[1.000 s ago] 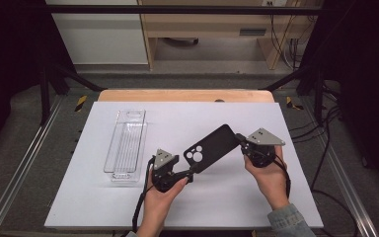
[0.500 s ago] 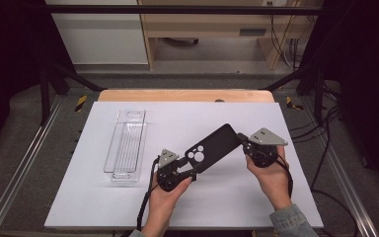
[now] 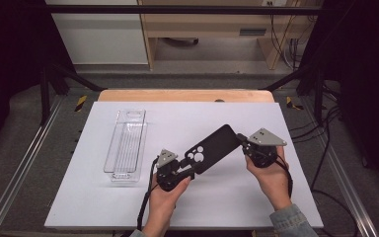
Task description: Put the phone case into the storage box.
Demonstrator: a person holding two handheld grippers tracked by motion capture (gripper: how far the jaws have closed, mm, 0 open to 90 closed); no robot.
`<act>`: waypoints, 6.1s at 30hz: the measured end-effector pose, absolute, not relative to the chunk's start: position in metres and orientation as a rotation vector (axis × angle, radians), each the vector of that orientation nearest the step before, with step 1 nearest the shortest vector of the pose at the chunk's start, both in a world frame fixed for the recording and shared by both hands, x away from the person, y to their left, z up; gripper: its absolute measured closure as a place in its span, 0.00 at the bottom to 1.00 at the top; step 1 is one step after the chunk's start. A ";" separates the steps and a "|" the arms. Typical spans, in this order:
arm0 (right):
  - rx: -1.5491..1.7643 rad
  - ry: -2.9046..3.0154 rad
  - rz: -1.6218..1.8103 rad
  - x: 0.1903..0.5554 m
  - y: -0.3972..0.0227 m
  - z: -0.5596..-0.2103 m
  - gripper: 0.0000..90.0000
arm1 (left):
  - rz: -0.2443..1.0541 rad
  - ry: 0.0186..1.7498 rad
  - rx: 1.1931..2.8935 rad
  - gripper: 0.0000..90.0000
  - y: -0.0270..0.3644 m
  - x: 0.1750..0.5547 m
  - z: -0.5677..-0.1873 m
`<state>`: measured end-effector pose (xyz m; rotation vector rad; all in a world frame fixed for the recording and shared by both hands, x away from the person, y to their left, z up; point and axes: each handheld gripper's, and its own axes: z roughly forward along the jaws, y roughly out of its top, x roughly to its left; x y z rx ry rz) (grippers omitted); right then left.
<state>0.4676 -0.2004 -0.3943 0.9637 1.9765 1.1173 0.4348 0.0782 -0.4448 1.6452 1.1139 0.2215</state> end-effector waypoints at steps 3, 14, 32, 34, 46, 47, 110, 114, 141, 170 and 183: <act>0.961 1.979 1.110 0.467 -0.199 -0.395 0.99 | 0.220 1.118 1.642 0.60 0.079 0.434 -0.447; 0.956 1.986 1.101 0.469 -0.196 -0.397 0.99 | 0.210 1.120 1.621 0.66 0.083 0.434 -0.448; 0.956 1.988 1.100 0.468 -0.196 -0.397 0.98 | 0.209 1.156 1.584 0.76 0.088 0.432 -0.452; 0.957 1.988 1.100 0.468 -0.196 -0.397 0.98 | 0.211 1.161 1.572 0.78 0.089 0.432 -0.452; 0.959 1.990 1.105 0.468 -0.194 -0.399 0.98 | 0.198 1.167 1.533 0.88 0.095 0.433 -0.454; 0.966 1.991 1.110 0.468 -0.194 -0.399 0.98 | 0.195 1.168 1.528 0.89 0.096 0.434 -0.454; 1.035 1.835 1.389 0.454 -0.212 -0.421 0.09 | 0.443 1.076 1.536 0.93 0.140 0.452 -0.402; 1.052 1.847 1.379 0.453 -0.214 -0.425 0.09 | 0.451 1.068 1.539 0.93 0.142 0.452 -0.402; 0.991 1.834 1.417 0.428 -0.232 -0.445 0.06 | 0.510 1.018 1.630 0.93 0.158 0.447 -0.394; 0.959 1.736 1.378 0.404 -0.252 -0.467 0.03 | 0.574 0.998 1.695 0.93 0.178 0.452 -0.373; 0.932 1.736 1.415 0.397 -0.239 -0.474 0.03 | 0.596 0.987 1.746 0.93 0.192 0.456 -0.362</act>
